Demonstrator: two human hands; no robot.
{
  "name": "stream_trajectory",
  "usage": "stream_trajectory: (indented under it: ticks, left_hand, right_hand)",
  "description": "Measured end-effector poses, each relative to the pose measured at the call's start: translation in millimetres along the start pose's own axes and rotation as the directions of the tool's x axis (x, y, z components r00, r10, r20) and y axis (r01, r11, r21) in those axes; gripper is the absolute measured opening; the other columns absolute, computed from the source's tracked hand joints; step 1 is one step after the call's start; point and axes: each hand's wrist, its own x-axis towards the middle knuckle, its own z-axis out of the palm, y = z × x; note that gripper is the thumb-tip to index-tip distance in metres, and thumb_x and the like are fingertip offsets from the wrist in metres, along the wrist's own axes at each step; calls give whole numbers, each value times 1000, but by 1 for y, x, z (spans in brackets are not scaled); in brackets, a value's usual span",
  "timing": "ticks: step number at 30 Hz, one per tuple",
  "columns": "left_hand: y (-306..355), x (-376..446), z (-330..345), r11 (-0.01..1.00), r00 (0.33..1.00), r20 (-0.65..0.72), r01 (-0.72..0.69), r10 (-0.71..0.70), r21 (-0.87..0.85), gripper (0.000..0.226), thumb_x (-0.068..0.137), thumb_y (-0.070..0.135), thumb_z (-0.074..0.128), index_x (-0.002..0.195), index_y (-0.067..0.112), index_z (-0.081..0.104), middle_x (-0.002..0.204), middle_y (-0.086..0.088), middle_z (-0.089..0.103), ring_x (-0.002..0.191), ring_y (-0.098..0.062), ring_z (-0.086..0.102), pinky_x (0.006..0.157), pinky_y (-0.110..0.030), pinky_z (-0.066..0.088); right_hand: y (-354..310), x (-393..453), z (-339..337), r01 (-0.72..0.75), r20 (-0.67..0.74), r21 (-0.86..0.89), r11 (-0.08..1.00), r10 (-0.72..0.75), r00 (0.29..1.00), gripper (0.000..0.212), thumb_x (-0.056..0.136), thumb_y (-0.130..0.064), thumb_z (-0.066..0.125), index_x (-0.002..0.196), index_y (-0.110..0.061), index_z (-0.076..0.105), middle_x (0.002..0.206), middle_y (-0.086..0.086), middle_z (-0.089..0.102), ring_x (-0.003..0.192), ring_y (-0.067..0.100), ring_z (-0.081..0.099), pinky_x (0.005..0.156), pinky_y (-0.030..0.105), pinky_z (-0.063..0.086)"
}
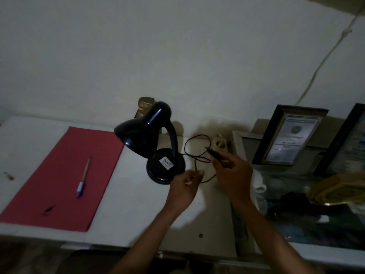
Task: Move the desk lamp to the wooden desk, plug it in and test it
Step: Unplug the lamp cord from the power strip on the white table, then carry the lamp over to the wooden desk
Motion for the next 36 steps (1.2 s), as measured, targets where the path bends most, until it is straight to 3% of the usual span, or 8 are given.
stream_trajectory:
  ticks: [4,8,12,18,22,26,30,36]
  left_hand:
    - [16,-17,-2,958,989,80,138,-121,-252,32,95,48,52,97,28,77,100,9,78,98,-4,70,81,-12,53]
    - [24,-28,-6,921,987,-17,144,-161,-361,28,96,31,59,100,10,77,101,-12,78,99,-20,72,90,-28,56]
    - [26,-31,-22,905,976,-99,140,-195,-402,27,96,25,59,96,4,77,98,-15,77,88,-14,73,85,-24,56]
    - [16,-26,-51,928,948,-210,160,-239,-336,30,101,23,47,93,6,70,102,-24,73,100,-34,70,96,-43,55]
    - [-7,-31,-82,996,938,-337,57,-76,-64,24,101,27,48,98,13,68,86,-19,69,84,-35,67,81,-49,57]
    - [-39,-42,-117,967,915,-399,53,53,250,17,100,32,48,101,26,64,67,4,61,58,-12,55,52,-23,42]
    - [-53,-43,-140,937,895,-429,43,118,347,22,102,29,45,112,16,61,61,8,50,46,-3,45,43,-16,33]
    - [-55,-36,-143,930,896,-419,17,150,368,23,101,24,48,113,14,65,70,10,57,52,2,52,48,-9,40]
  right_hand:
    - [-5,-40,17,-28,60,141,990,20,998,24,86,-12,77,109,-18,75,96,-10,70,81,-6,67,62,2,51]
    - [-1,-59,31,-55,134,203,978,28,991,26,85,-11,77,109,-19,75,95,-20,66,88,-12,65,65,2,51]
    - [5,-57,33,-122,297,255,959,42,954,36,81,-17,81,114,-28,73,99,-23,70,94,-3,67,68,11,58]
    - [17,-28,43,-133,336,228,964,50,941,34,84,-22,75,103,-49,66,94,-30,69,93,0,69,70,12,56]
    - [30,-12,66,-53,333,22,998,43,942,55,75,-32,81,126,-33,60,116,-11,63,106,10,60,80,16,50]
    - [46,0,85,246,520,-253,936,-83,850,101,65,-54,84,148,-19,38,146,5,50,137,26,44,114,43,38]
    - [49,6,101,346,672,-310,886,-53,738,125,58,-71,78,156,-22,16,163,4,23,153,30,14,123,50,10]
    - [43,24,109,417,737,-298,859,-70,672,142,40,-91,69,155,-24,19,162,3,27,151,27,23,121,55,22]
